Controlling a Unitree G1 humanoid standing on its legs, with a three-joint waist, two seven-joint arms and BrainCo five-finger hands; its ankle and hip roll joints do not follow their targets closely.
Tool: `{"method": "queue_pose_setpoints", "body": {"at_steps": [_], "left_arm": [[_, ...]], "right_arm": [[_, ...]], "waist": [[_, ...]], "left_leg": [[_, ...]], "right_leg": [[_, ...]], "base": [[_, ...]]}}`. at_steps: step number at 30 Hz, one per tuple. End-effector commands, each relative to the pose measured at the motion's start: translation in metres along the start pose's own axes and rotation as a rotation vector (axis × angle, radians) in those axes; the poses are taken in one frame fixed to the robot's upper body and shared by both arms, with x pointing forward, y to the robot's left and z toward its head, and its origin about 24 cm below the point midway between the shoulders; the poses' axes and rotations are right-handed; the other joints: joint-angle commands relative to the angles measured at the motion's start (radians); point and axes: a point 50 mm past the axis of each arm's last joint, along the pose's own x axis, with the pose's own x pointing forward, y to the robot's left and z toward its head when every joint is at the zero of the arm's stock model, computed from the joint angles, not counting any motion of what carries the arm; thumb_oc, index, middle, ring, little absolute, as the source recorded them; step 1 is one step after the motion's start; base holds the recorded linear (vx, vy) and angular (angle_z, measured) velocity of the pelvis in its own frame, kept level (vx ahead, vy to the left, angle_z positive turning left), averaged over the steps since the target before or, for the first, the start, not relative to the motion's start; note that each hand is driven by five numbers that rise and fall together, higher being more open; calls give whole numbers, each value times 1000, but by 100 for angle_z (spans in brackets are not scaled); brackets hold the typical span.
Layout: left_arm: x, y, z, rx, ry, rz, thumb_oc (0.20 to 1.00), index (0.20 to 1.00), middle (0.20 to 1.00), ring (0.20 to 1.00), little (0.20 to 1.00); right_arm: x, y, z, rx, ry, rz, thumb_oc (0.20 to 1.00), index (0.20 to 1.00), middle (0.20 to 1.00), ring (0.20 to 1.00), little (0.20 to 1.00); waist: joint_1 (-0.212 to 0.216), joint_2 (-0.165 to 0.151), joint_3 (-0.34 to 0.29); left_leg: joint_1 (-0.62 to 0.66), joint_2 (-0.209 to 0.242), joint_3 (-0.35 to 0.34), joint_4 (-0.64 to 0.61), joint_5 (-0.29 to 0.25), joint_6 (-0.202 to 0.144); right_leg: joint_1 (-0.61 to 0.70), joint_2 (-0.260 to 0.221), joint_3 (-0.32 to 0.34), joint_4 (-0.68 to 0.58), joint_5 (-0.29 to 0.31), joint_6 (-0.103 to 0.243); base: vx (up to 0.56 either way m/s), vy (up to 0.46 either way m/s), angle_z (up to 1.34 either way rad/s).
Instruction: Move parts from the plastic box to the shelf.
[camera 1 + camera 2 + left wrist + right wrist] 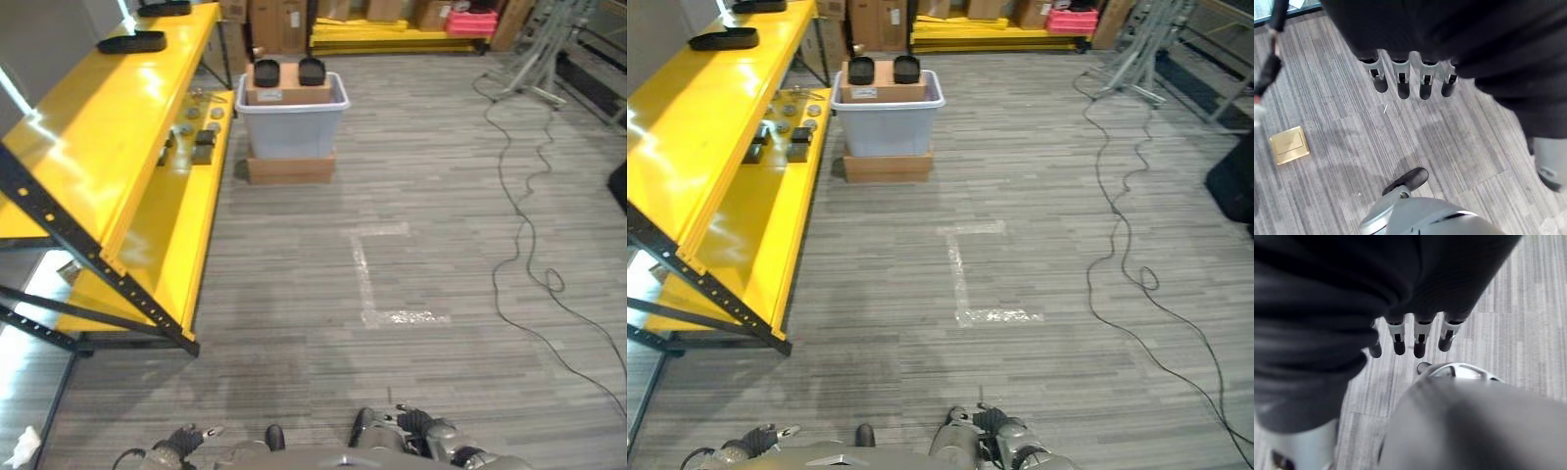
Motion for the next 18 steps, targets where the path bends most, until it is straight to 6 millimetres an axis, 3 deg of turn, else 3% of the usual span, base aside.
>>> {"method": "queue_pose_setpoints", "body": {"at_steps": [1, 3, 4, 7, 9, 10, 13, 14, 15, 18], "left_arm": [[2, 7, 16, 25, -35, 20, 1000, 1000, 1000, 1000, 1000], [2, 7, 21, 19, -52, 29, 1000, 1000, 1000, 1000, 1000], [2, 5, 26, -11, -68, 30, 1000, 1000, 1000, 1000, 1000], [2, 1, 32, -45, -90, 22, 1000, 1000, 1000, 1000, 1000], [2, -6, 36, -99, -103, 2, 1000, 1000, 1000, 1000, 1000], [2, -6, 36, -99, -104, 2, 1000, 1000, 1000, 1000, 1000], [2, -7, 37, -107, -105, -5, 1000, 1000, 1000, 1000, 1000], [2, -7, 36, -113, -104, 0, 1000, 1000, 1000, 1000, 1000], [2, -8, 33, -121, -97, -3, 1000, 1000, 1000, 1000, 1000], [1, -12, 25, -127, -79, -17, 1000, 1000, 1000, 1000, 1000]], "right_arm": [[0, -15, 2, -59, 18, -58, 1000, 1000, 1000, 1000, 1000], [-1, -13, -7, -48, 43, -57, 1000, 1000, 1000, 1000, 1000], [-2, -14, -14, -32, 63, -61, 1000, 1000, 1000, 1000, 1000], [-3, -17, -20, -5, 77, -70, 1000, 1000, 1000, 1000, 1000], [-5, -24, -27, 18, 99, -88, 1000, 1000, 1000, 1000, 1000], [-5, -23, -27, 18, 99, -88, 1000, 1000, 1000, 1000, 1000], [-6, -27, -30, -15, 112, -92, 1000, 1000, 1000, 1000, 1000], [-6, -29, -30, -23, 115, -100, 1000, 1000, 1000, 1000, 1000], [-6, -33, -31, -44, 122, -106, 1000, 1000, 1000, 1000, 1000], [-6, -33, -31, -67, 121, -103, 1000, 1000, 1000, 1000, 1000]], "waist": [[-6, 4, 23], [-11, 4, 12], [-14, 16, 3], [-16, 18, 1], [-8, 18, 18], [-10, 15, 16], [4, -6, 46], [11, -16, 53], [32, -23, 61], [58, -31, 52]], "left_leg": [[76, 47, -74, -2, -138, -46], [101, 54, -89, -2, -153, -56], [114, 78, -96, 31, -170, -69], [73, 86, -102, 154, -171, -85], [-21, 89, -114, 419, -91, -125], [-26, 86, -116, 418, -88, -124], [-127, 87, -144, 683, 36, -147], [-162, 78, -143, 744, 58, -149], [-242, 51, -144, 788, 26, -135], [-320, 31, -140, 710, 3, -122]], "right_leg": [[37, 65, 35, -123, 112, 15], [64, 90, 59, -136, 93, -4], [79, 104, 53, -122, 63, -26], [105, 110, 47, -121, 37, -48], [161, 131, 62, -111, -16, -97], [158, 128, 60, -111, -15, -96], [219, 142, 81, -115, -53, -138], [239, 141, 86, -124, -59, -145], [275, 143, 108, -145, -69, -147], [317, 146, 109, -176, -82, -134]], "base": [[257, -159, -6], [353, -262, 20], [353, -271, 35], [227, -192, 27], [300, -265, 13], [186, -163, 0], [245, -205, -31], [411, -207, 7], [443, -154, 6], [323, -48, -23]]}}
